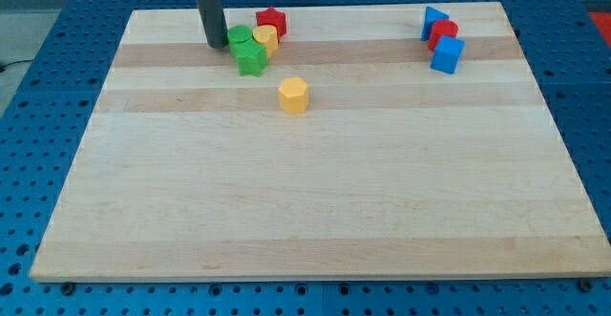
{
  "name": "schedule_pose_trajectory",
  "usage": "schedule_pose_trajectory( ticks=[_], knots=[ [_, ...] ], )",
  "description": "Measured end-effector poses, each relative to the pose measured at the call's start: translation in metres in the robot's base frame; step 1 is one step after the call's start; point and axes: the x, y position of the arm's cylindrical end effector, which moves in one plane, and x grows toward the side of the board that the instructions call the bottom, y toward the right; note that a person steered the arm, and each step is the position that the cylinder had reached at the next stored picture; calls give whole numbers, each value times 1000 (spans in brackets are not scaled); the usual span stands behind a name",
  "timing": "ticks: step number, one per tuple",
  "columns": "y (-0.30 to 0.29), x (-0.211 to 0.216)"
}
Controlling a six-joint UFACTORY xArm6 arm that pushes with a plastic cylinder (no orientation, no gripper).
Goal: Slightly move the red star to the bottom side
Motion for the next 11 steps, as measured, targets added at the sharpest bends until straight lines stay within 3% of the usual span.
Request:
schedule_pose_trajectory(
  ticks=[2,4,5,6,8,9,11],
  knots=[
    [5,-13],
    [-12,-57],
    [16,-63],
    [49,-60],
    [49,-42],
    [48,-40],
    [-7,-77]
  ],
)
